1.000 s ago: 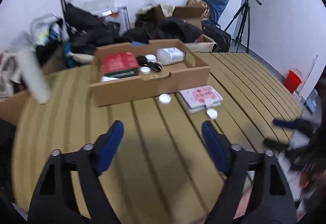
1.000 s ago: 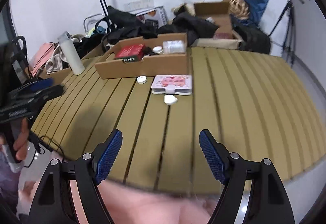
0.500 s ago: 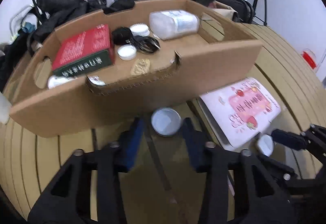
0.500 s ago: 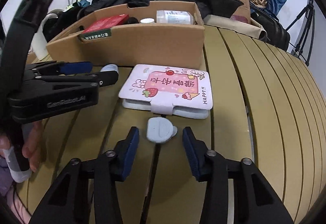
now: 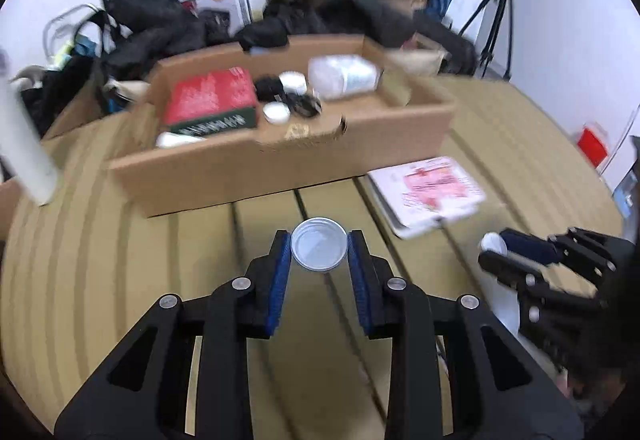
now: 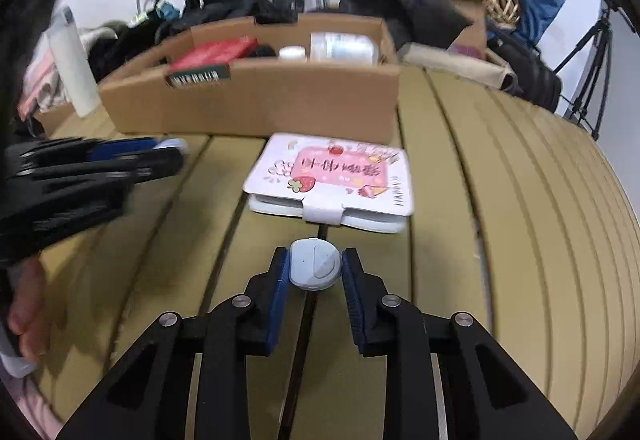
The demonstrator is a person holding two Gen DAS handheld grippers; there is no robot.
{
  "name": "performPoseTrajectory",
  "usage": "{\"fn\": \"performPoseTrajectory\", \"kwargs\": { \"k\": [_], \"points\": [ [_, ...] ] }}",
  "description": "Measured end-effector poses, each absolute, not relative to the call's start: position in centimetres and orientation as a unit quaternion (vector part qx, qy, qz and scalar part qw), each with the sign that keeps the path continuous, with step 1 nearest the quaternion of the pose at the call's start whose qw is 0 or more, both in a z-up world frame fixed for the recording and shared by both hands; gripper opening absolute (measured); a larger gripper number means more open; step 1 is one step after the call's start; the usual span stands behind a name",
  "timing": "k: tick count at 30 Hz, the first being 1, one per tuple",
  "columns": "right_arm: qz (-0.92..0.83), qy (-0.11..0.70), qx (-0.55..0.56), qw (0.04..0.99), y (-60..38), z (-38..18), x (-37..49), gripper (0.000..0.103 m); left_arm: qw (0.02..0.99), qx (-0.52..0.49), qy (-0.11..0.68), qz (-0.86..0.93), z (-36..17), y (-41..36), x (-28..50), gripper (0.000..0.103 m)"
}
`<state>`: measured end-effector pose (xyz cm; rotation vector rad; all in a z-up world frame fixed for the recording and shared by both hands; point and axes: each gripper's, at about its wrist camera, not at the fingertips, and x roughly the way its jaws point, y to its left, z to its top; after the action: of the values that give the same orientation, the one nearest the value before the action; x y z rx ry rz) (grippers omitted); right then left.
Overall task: Organize objects
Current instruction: 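Grasp a white lid with the left gripper while the right grasps a white round case, then carry the white lid and white case over the tray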
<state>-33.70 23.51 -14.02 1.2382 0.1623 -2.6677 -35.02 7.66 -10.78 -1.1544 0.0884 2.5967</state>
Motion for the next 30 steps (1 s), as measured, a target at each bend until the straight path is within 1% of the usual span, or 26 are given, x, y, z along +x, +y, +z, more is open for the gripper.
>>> {"fn": "performPoseTrajectory", "kwargs": {
  "k": [2,4,6,8,10,13,16,20,24,26,30],
  "points": [
    [-0.908,0.061,0.401,0.104,23.9,-11.7,-31.0,0.029,0.135,-0.387,0.042,0.911,-8.0,6.5,-31.6,0.025],
    [-0.914,0.068,0.384,0.114,24.3,-9.0,-27.5,0.029,0.094,-0.363,0.059,0.925,-4.5,5.0,-26.9,0.025],
    [-0.917,0.068,0.370,0.133,24.9,-5.9,-22.8,0.029,0.086,-0.342,0.042,0.935,-1.8,3.4,-22.8,0.025],
    [-0.920,0.070,0.361,0.137,25.4,-4.0,-19.3,0.029,0.093,-0.317,0.005,0.944,0.7,1.4,-17.7,0.025],
    [-0.925,0.058,0.346,0.144,26.1,-2.0,-14.3,0.029,0.111,-0.295,-0.021,0.949,2.1,0.4,-12.9,0.025],
    [-0.934,0.024,0.324,0.148,26.9,-0.4,-10.5,0.029,0.133,-0.298,-0.030,0.945,2.6,0.3,-10.1,0.025],
    [-0.940,0.022,0.307,0.145,26.6,0.6,-8.8,0.029,0.129,-0.299,-0.021,0.945,2.9,0.9,-9.6,0.025],
    [-0.945,0.026,0.292,0.147,25.8,1.8,-7.8,0.029,0.134,-0.290,-0.034,0.947,3.4,1.0,-9.0,0.025],
    [-0.943,0.026,0.296,0.152,25.5,1.7,-8.2,0.029,0.133,-0.295,-0.034,0.946,3.0,0.8,-9.4,0.025],
    [-0.940,0.021,0.302,0.157,25.6,1.5,-8.8,0.029,0.135,-0.302,-0.036,0.943,2.7,0.7,-10.8,0.025],
    [-0.934,0.012,0.311,0.176,25.6,2.1,-13.1,0.029,0.157,-0.306,-0.045,0.938,3.7,0.4,-15.5,0.025]
  ]
}}
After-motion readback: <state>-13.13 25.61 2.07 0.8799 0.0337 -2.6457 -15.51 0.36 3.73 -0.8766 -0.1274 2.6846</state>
